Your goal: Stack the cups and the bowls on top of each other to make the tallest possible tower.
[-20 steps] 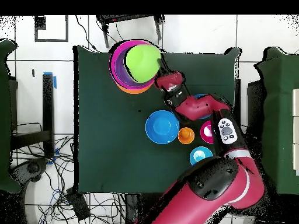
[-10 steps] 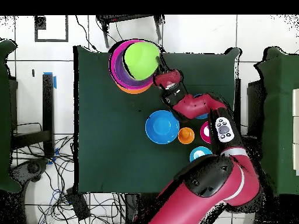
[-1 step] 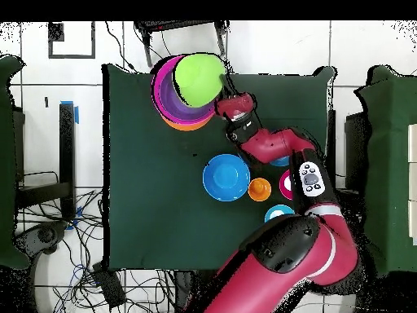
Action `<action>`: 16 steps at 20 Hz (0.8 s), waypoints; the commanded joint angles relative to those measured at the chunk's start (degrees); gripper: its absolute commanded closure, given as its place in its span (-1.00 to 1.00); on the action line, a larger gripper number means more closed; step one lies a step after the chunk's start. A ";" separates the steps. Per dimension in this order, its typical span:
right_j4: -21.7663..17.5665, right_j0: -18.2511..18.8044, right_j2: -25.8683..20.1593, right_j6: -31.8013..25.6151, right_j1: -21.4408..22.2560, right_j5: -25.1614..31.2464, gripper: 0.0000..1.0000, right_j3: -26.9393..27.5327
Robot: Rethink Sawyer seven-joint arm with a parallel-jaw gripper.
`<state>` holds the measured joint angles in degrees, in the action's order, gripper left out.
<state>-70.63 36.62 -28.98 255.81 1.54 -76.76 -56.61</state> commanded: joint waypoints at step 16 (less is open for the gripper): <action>3.50 -5.85 2.54 0.95 -0.51 10.16 1.00 4.33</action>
<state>-67.72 33.37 -28.59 255.81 1.43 -76.76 -54.02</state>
